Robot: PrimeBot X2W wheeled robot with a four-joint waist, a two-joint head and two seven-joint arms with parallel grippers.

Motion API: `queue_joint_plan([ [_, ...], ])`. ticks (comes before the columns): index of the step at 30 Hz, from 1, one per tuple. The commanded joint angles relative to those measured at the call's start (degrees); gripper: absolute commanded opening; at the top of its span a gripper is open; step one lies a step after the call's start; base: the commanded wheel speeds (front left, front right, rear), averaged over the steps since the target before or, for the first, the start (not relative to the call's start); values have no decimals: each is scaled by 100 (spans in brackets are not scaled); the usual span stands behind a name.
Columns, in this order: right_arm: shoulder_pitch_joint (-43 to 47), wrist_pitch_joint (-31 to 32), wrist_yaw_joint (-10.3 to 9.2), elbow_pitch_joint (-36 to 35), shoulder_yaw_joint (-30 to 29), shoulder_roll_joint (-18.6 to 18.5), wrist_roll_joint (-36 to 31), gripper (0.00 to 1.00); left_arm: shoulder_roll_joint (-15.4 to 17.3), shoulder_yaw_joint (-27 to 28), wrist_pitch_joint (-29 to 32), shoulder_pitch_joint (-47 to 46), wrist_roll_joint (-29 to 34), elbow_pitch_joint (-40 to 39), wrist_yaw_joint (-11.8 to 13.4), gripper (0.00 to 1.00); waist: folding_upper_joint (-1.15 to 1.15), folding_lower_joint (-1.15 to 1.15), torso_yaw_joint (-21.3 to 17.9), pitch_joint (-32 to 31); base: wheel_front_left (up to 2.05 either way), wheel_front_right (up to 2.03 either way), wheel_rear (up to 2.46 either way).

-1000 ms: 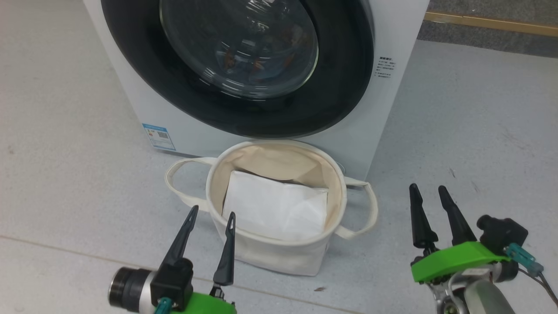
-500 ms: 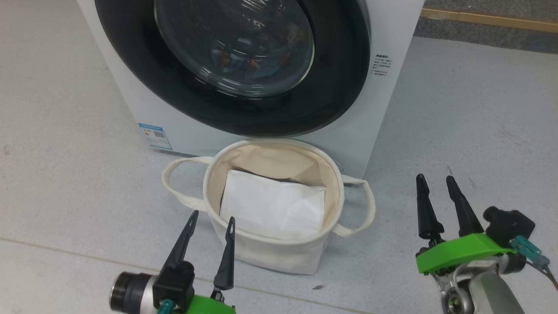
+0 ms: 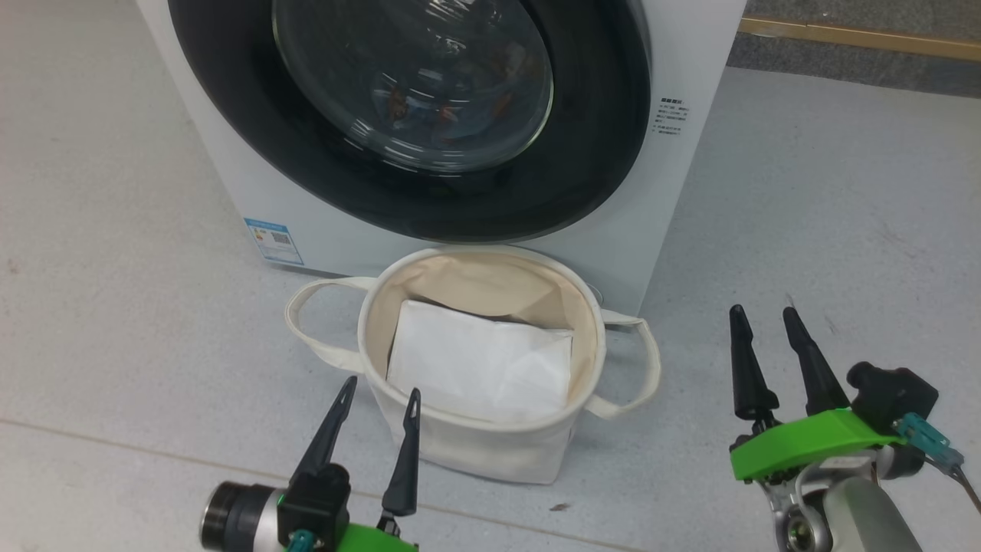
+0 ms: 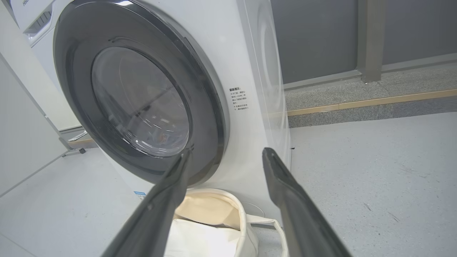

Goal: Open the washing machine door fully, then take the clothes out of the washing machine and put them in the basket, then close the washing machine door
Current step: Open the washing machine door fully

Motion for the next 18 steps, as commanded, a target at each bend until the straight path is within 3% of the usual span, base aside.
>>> queue_joint_plan([
  [1, -176, -71, 0, -221, 146, -38, -10, 100, 7, 164, -56, -181, -41, -149, 28, 100, 0, 0, 1, 0, 0, 0, 0],
  [18, -217, -71, 0, -186, 171, -38, -62, 100, 109, 155, -30, -200, -89, -144, 79, 100, 0, 0, 31, 10, 0, 0, 0],
])
